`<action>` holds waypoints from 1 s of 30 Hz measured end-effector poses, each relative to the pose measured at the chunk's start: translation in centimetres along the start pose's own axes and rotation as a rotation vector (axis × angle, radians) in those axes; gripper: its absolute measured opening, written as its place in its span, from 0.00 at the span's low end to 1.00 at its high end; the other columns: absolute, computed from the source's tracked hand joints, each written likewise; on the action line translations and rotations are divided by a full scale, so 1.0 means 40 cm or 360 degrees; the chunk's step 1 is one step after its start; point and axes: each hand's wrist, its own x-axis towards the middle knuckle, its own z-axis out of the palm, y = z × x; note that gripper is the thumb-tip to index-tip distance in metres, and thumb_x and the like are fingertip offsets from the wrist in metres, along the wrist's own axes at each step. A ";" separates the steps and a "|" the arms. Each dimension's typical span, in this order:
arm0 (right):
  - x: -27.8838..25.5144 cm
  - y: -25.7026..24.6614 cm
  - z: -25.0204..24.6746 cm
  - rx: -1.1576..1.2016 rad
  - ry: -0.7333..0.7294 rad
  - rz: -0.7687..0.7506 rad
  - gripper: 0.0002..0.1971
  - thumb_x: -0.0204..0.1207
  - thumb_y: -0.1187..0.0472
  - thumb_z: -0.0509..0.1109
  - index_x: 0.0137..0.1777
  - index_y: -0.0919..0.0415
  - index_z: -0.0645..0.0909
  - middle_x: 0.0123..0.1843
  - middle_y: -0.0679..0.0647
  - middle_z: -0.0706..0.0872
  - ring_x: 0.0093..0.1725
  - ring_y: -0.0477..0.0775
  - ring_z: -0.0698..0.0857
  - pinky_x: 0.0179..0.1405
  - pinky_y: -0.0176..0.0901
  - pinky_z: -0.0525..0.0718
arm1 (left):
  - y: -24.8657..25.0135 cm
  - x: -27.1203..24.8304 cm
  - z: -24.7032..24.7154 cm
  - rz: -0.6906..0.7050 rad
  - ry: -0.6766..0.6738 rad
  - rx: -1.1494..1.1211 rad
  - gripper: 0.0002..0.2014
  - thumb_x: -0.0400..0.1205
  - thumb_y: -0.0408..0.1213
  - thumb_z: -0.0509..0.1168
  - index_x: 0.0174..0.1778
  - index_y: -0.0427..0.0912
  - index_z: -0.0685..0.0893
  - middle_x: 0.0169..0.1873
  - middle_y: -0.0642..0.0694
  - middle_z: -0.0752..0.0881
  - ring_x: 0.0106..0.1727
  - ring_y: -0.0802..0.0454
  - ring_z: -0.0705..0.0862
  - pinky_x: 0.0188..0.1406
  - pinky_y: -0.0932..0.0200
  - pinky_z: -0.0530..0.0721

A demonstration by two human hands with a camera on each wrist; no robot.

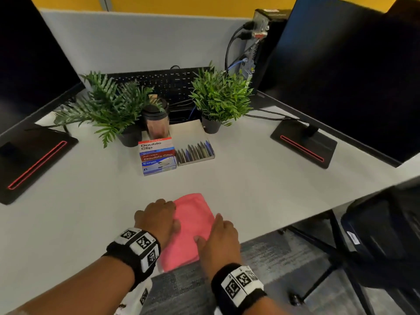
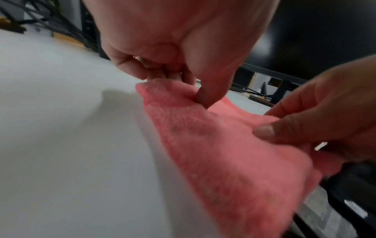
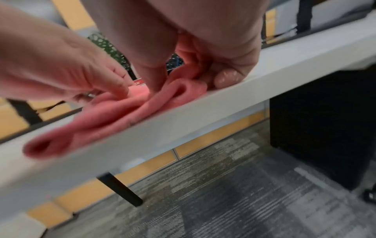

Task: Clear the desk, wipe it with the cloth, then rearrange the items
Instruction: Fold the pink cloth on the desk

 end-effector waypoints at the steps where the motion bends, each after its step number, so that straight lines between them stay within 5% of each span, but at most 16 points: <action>1: 0.019 -0.003 -0.001 0.0007 -0.0025 0.0040 0.25 0.79 0.48 0.66 0.71 0.59 0.70 0.63 0.55 0.79 0.63 0.57 0.79 0.62 0.50 0.81 | 0.000 0.009 0.000 -0.0037 -0.0007 -0.0008 0.16 0.78 0.49 0.60 0.62 0.53 0.77 0.56 0.49 0.81 0.61 0.45 0.80 0.57 0.47 0.76; 3: 0.047 -0.003 -0.015 -0.0064 -0.0078 0.0005 0.11 0.80 0.56 0.61 0.59 0.58 0.76 0.57 0.55 0.84 0.57 0.57 0.84 0.57 0.48 0.83 | 0.004 0.029 0.000 -0.0055 0.0000 -0.0039 0.13 0.78 0.47 0.61 0.58 0.55 0.80 0.55 0.51 0.83 0.60 0.46 0.80 0.55 0.49 0.77; 10: 0.115 0.098 -0.096 0.0078 -0.0075 0.0063 0.10 0.80 0.62 0.57 0.55 0.58 0.79 0.55 0.54 0.84 0.53 0.56 0.85 0.55 0.46 0.83 | 0.090 0.076 0.021 0.0195 0.0129 -0.0223 0.08 0.81 0.45 0.62 0.50 0.49 0.84 0.46 0.50 0.85 0.48 0.50 0.83 0.47 0.58 0.80; 16: 0.188 0.266 -0.295 0.0665 0.0031 0.0102 0.11 0.76 0.60 0.64 0.34 0.52 0.69 0.35 0.48 0.76 0.31 0.46 0.74 0.28 0.32 0.72 | 0.329 0.166 -0.023 0.0456 0.0123 -0.0485 0.06 0.82 0.46 0.60 0.42 0.50 0.78 0.39 0.50 0.80 0.43 0.49 0.79 0.42 0.55 0.79; 18: 0.225 0.338 -0.379 0.0965 0.0041 0.0232 0.07 0.74 0.64 0.65 0.35 0.58 0.73 0.32 0.49 0.75 0.29 0.47 0.74 0.26 0.34 0.75 | 0.431 0.205 -0.055 0.0511 -0.0023 -0.0693 0.06 0.83 0.42 0.60 0.46 0.44 0.79 0.40 0.48 0.80 0.41 0.50 0.78 0.38 0.57 0.75; 22: 0.309 0.482 -0.517 0.1606 0.0043 0.0423 0.03 0.74 0.77 0.63 0.47 0.75 0.76 0.35 0.71 0.82 0.28 0.65 0.82 0.28 0.58 0.86 | 0.619 0.280 -0.103 0.0433 -0.0434 -0.1330 0.11 0.76 0.43 0.62 0.47 0.40 0.79 0.36 0.47 0.80 0.36 0.52 0.76 0.34 0.58 0.72; 25: 0.350 0.563 -0.575 0.1677 0.0147 0.0388 0.06 0.75 0.79 0.63 0.44 0.70 0.78 0.32 0.71 0.83 0.22 0.65 0.83 0.21 0.54 0.86 | 0.711 0.338 -0.107 0.0342 -0.0535 -0.1565 0.11 0.68 0.44 0.64 0.44 0.46 0.82 0.36 0.43 0.83 0.37 0.49 0.80 0.37 0.56 0.75; 30: 0.408 0.665 -0.590 0.1493 0.0225 0.0492 0.05 0.74 0.75 0.68 0.41 0.66 0.79 0.36 0.66 0.85 0.25 0.62 0.86 0.25 0.53 0.89 | 0.819 0.446 -0.073 0.0373 -0.0600 -0.1403 0.06 0.73 0.39 0.68 0.44 0.49 0.82 0.37 0.46 0.85 0.37 0.48 0.82 0.38 0.55 0.79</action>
